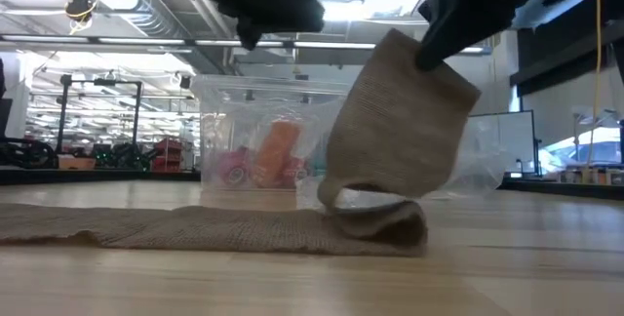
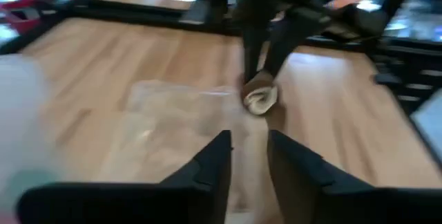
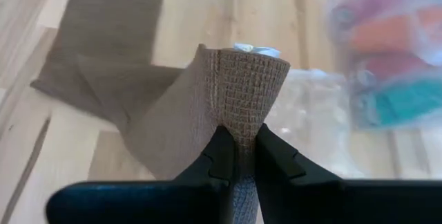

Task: Roll bandage
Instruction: Roll the brown bandage

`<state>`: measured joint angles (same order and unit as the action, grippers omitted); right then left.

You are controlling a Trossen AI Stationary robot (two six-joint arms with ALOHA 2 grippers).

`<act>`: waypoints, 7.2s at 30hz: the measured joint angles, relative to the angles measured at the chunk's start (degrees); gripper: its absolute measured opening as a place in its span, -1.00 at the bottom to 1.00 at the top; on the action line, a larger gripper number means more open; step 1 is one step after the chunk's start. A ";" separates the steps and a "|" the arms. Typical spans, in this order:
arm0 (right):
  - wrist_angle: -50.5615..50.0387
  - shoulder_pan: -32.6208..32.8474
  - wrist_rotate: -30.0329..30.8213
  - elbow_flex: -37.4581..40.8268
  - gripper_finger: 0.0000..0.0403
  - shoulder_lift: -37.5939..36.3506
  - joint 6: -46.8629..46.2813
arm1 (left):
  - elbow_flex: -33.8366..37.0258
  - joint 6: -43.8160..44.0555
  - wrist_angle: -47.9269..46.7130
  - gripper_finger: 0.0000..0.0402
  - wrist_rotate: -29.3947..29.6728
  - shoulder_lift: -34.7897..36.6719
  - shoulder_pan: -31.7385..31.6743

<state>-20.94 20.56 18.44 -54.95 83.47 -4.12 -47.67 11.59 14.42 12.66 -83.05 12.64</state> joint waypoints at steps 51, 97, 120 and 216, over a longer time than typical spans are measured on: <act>-10.71 -0.40 -2.07 -10.86 -0.18 0.30 -5.55 | -3.67 -14.43 6.53 -0.98 -3.94 -8.72 -0.26; 1.45 2.27 7.55 1.50 0.14 -31.95 -5.95 | -41.18 -41.53 -11.60 -1.00 17.84 5.99 -0.92; 38.05 -4.51 2.14 20.19 0.14 -25.44 1.46 | -40.80 -39.50 -14.41 -1.00 19.96 -0.51 3.40; -13.34 -15.60 -6.10 4.97 0.45 -29.66 3.28 | -17.63 -13.94 -14.64 -1.00 4.52 3.79 2.17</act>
<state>-34.28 4.96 12.34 -49.98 53.81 -0.83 -65.30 -2.35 -0.22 17.18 -79.26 14.82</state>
